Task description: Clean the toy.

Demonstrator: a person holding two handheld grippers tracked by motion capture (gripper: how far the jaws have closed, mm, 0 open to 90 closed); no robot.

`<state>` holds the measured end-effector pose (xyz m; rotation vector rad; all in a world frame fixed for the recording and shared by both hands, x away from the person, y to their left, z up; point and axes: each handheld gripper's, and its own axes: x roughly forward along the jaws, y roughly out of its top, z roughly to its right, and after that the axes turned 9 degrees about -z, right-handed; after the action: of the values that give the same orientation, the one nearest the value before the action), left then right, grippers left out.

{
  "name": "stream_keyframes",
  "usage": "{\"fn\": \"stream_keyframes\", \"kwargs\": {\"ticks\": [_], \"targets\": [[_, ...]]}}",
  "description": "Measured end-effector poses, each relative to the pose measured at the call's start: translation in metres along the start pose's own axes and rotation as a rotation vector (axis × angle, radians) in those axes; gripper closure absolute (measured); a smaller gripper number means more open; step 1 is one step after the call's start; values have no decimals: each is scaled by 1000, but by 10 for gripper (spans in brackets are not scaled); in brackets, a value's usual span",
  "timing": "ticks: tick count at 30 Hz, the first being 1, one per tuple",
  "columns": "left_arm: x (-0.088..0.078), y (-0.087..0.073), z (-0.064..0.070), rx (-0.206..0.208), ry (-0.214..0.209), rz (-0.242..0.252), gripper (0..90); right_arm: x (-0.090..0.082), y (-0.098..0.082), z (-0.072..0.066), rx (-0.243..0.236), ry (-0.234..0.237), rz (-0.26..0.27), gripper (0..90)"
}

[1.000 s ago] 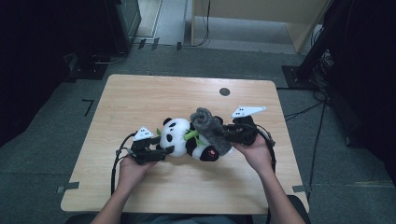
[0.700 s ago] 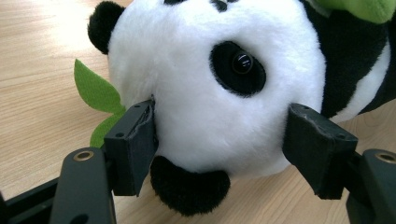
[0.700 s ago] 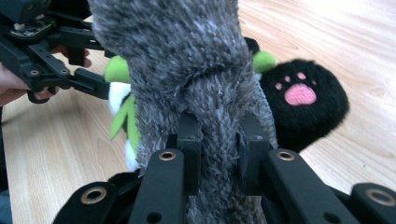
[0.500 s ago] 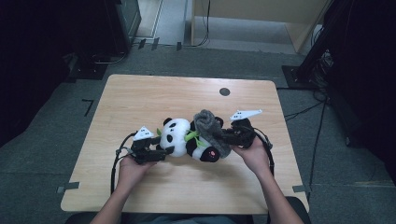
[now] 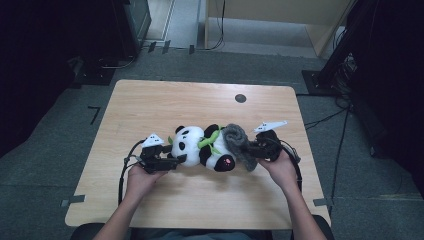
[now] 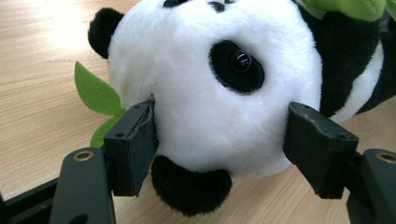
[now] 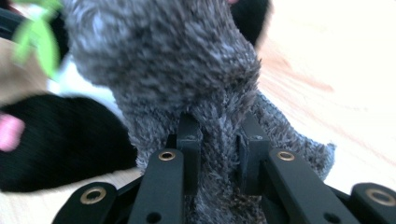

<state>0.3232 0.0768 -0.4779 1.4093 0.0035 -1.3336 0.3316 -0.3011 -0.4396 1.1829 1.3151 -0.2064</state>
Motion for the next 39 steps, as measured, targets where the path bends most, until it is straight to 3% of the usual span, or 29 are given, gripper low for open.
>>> {"fn": "stream_keyframes", "kwargs": {"ticks": [4,10,14,17,23,30,34,39], "targets": [[1,0,-2,-6,-7,11,286,4,-5,10,43,-2,-24,763],[2,0,-2,1,-5,14,288,3,-9,18,69,-7,-28,763],[2,0,-2,3,-5,15,288,-6,-10,21,79,5,2,776],[3,0,-2,12,-1,20,287,-21,-5,16,95,21,32,787],[3,0,-1,15,-1,22,287,-49,12,-10,62,31,109,788],[2,0,-1,20,1,23,287,-62,47,-51,-19,43,132,784],[2,0,-1,23,1,25,288,-57,73,-72,-69,61,113,780],[2,-1,-1,26,1,24,290,-39,108,-104,-122,107,97,779]]}}
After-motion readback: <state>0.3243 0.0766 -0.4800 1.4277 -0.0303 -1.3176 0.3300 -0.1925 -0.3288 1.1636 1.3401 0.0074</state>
